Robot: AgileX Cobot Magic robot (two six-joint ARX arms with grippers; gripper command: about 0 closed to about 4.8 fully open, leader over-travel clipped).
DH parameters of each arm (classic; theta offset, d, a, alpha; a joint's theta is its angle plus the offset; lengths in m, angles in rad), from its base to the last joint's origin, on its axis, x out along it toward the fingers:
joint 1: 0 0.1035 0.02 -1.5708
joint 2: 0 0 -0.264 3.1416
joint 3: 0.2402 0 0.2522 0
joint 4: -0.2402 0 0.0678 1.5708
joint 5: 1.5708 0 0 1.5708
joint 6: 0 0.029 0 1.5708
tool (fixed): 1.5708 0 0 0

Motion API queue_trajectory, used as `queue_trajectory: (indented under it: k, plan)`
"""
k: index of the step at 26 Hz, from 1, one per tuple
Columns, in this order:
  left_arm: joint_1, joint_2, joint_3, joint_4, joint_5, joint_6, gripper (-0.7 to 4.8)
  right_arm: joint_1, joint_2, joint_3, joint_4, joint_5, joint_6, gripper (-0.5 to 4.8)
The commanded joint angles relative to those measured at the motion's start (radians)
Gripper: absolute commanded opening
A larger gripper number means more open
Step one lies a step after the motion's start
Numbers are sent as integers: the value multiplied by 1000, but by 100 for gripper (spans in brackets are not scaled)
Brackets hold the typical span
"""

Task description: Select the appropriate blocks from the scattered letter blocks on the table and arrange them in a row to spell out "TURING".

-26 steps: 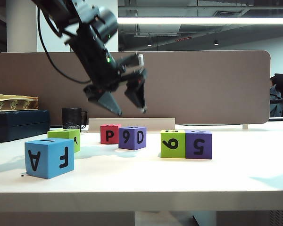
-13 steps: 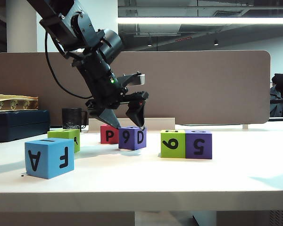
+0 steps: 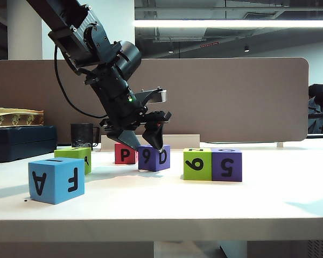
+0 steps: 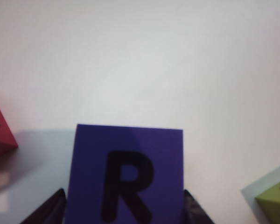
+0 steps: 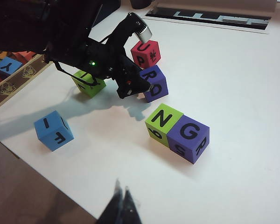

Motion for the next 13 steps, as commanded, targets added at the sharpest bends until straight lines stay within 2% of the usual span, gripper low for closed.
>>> queue_trajectory:
  k: [1,5,13]
  plan:
    - [-2,-4,5,2,-2,-1,308,-1,-2,7,9,1,-3,-1]
    - [-2,-8,10,-35,2,-51,307,-1,-2,7,9,1,-3,-1]
    - [-2,-14,96,-155,2,-53,308,-1,-2,7,9,1,-3,-1]
